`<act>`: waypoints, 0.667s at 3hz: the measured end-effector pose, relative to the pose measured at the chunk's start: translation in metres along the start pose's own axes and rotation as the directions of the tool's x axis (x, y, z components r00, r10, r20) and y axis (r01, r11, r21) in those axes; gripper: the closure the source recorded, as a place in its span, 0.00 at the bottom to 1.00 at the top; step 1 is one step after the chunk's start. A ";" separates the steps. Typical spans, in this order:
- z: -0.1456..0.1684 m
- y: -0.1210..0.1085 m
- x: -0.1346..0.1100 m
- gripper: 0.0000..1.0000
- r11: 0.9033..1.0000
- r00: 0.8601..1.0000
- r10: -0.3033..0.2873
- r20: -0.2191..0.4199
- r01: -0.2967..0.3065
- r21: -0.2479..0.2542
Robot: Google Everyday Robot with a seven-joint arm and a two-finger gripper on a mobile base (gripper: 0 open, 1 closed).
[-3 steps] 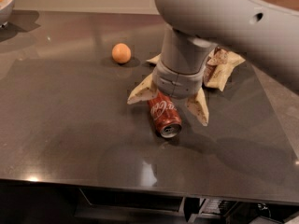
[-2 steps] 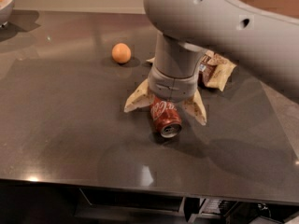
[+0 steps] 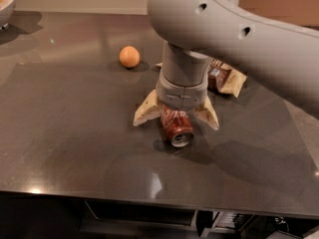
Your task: Place coke can upright
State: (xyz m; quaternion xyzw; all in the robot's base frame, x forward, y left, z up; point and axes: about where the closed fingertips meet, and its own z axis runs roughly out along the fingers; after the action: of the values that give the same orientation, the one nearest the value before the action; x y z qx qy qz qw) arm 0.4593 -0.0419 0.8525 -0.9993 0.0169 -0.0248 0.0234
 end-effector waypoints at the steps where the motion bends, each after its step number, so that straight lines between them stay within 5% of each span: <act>1: 0.004 0.000 0.007 0.00 1.000 1.000 0.000 -0.005 -0.001 -0.003; 2: 0.006 -0.001 0.011 0.16 1.000 1.000 -0.005 -0.010 0.004 -0.009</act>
Offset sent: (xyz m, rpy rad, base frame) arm 0.0155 0.0005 -0.0085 -0.0227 -0.0053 0.0105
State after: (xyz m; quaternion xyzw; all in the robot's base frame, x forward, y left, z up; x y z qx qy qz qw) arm 0.4707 -0.0413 0.8470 -0.9993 0.0149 -0.0299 0.0189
